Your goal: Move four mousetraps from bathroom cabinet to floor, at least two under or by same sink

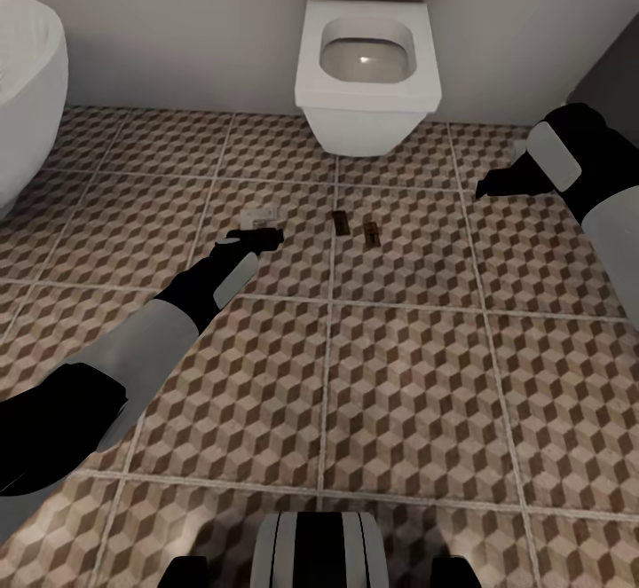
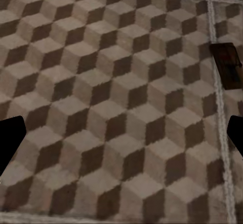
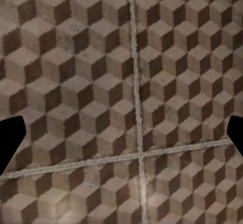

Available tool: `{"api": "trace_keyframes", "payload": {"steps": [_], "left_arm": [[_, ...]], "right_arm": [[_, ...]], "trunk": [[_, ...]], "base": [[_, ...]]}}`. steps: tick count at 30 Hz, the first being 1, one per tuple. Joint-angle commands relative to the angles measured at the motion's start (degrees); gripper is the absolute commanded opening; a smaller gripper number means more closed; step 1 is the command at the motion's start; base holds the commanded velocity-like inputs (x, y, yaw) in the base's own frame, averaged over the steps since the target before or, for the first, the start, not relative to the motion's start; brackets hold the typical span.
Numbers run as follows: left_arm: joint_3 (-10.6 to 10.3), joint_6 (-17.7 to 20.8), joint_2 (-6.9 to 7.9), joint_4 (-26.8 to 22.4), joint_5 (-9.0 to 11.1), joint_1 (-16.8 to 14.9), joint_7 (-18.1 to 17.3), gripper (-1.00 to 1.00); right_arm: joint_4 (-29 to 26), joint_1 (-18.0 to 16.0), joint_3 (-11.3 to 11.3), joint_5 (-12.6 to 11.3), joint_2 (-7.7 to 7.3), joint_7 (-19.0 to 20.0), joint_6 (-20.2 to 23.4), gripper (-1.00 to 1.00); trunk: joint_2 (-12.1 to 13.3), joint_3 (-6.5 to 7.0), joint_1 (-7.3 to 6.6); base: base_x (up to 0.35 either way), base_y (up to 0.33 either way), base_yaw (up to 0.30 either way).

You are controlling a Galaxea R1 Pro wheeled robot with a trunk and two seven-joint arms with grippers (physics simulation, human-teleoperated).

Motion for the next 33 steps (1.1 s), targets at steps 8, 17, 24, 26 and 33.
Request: {"api": "trace_keyframes", "payload": {"steps": [8,17,24,26,33], "left_arm": [[-0.38,0.10,0.03,-0.10,0.50,-0.05,0.50,1.00],[-0.39,0.10,0.02,-0.17,0.51,-0.05,0.55,1.00],[-0.38,0.23,0.02,-0.93,0.46,-0.05,0.46,1.00],[-0.33,0.42,0.07,-1.74,0.45,-0.05,0.44,1.00],[-0.26,2.38,1.02,-6.33,0.44,0.01,0.56,1.00]], "right_arm": [[-0.08,-0.06,0.44,-0.61,-0.09,-0.41,0.15,1.00],[-0.08,-0.06,0.44,-0.61,-0.09,-0.41,0.15,1.00],[0.04,-0.06,0.44,-0.61,-0.09,-0.41,0.15,1.00],[0.06,-0.06,0.44,-0.61,-0.11,-0.41,0.15,1.00],[0.08,-0.04,0.44,-0.61,-0.13,-0.41,0.15,1.00]], "trunk": [[-0.02,-0.04,-0.02],[-0.02,-0.04,-0.02],[-0.02,-0.04,-0.02],[-0.02,-0.04,-0.02],[-0.02,-0.04,-0.02]], "base": [[-0.237,0.005,0.000],[-0.314,-0.009,0.000],[-0.181,-0.037,0.000],[-0.076,-0.017,0.000],[-0.038,-0.009,0.000]]}}
